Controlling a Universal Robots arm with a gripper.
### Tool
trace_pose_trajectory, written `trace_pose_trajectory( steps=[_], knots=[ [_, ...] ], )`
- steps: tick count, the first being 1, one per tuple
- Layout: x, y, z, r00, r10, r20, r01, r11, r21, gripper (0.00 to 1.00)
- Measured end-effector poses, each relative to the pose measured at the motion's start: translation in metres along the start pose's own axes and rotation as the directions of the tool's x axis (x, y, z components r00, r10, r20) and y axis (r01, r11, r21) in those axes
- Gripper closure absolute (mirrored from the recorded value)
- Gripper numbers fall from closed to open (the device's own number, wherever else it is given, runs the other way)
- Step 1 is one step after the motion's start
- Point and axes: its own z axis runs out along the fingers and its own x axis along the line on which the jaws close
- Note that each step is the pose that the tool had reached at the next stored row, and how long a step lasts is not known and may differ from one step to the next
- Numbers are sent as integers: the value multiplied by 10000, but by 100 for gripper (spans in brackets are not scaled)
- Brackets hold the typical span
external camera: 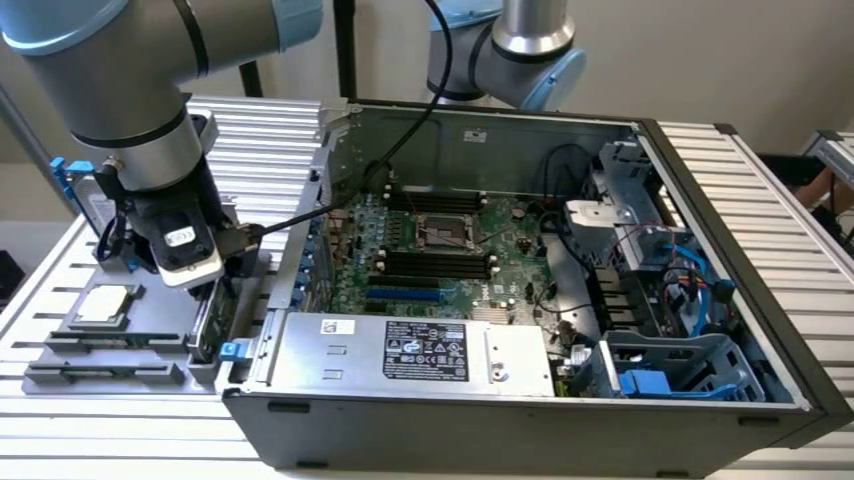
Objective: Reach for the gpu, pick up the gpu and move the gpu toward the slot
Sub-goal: 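Pick up the gpu and move the gpu toward the slot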
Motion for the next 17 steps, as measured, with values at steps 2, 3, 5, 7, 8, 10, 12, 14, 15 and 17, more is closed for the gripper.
trace_pose_trajectory(
  steps=[2, 3, 5, 7, 8, 10, 12, 14, 15, 17],
  knots=[
    [0, 0, 0, 10000, 0, 0, 0, 10000, 0, 54],
    [0, 0, 0, 10000, 0, 0, 0, 10000, 0, 54],
    [0, 1, 0, 10000, 0, 0, 0, 10000, -1, 61],
    [0, 1, 0, 10000, 0, 0, 0, 10000, 0, 61],
    [0, 1, -1, 10000, 0, 0, 0, 10000, 0, 61],
    [0, 1, -3, 10000, 0, 2, 0, 10000, -2, 71],
    [0, 1, -5, 10000, 0, 1, 0, 10000, -1, 71],
    [0, 1, -5, 10000, 0, 0, 0, 10000, 0, 71],
    [0, 1, -5, 10000, 0, -1, 0, 10000, -1, 73],
    [0, 1, -5, 10000, 0, 0, 0, 10000, 0, 74]
  ],
)
